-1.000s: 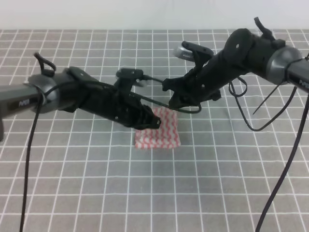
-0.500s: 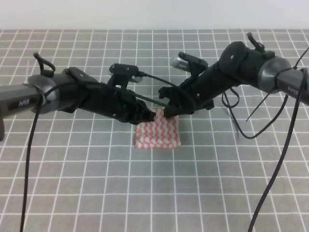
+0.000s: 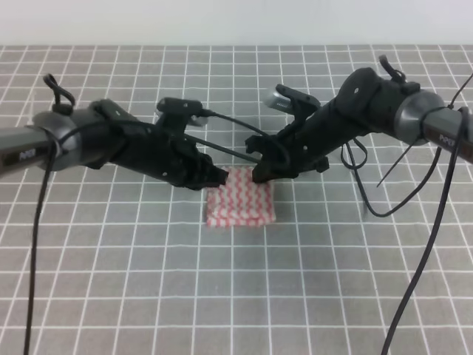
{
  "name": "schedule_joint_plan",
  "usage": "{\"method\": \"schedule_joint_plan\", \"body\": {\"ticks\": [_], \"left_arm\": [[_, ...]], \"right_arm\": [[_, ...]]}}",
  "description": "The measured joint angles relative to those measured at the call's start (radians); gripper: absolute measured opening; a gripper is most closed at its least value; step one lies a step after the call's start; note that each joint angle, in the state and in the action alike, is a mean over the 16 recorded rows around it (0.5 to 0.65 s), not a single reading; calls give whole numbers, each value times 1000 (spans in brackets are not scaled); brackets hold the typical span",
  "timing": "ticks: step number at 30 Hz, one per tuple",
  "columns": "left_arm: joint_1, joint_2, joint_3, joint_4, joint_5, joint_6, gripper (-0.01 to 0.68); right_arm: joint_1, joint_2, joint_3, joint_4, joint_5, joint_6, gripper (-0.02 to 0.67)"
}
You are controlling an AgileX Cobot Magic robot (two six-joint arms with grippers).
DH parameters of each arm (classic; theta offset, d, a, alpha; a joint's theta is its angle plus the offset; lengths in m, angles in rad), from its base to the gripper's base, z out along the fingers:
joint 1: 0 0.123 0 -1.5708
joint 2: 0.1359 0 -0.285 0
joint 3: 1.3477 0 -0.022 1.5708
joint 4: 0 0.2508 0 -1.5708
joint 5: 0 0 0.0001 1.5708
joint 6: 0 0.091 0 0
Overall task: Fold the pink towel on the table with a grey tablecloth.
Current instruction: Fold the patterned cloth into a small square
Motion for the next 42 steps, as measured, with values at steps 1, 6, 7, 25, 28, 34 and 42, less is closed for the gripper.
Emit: {"method": "schedule_joint_plan", "body": {"ticks": [1, 6, 7, 25, 28, 34, 42], "left_arm": [[1, -7, 0, 0, 9, -1, 0], [5, -34, 0, 2, 80, -10, 0], [5, -37, 0, 3, 97, -12, 0], [9, 10, 0, 93, 243, -102, 0], [10, 11, 0, 102, 240, -110, 0], [11, 4, -1, 105, 234, -115, 0], [10, -65, 4, 106, 193, -111, 0]], "right_arm": [[-1, -4, 0, 0, 6, -1, -1], [-5, -27, 0, -2, 52, -10, -1], [-5, -32, 0, -3, 64, -12, -1], [-2, -41, 0, -43, 261, -26, -1], [-2, -30, 0, -50, 276, -26, -1], [-2, -15, 0, -62, 293, -26, -1], [-4, -63, 0, -130, 292, -13, -1]]}}
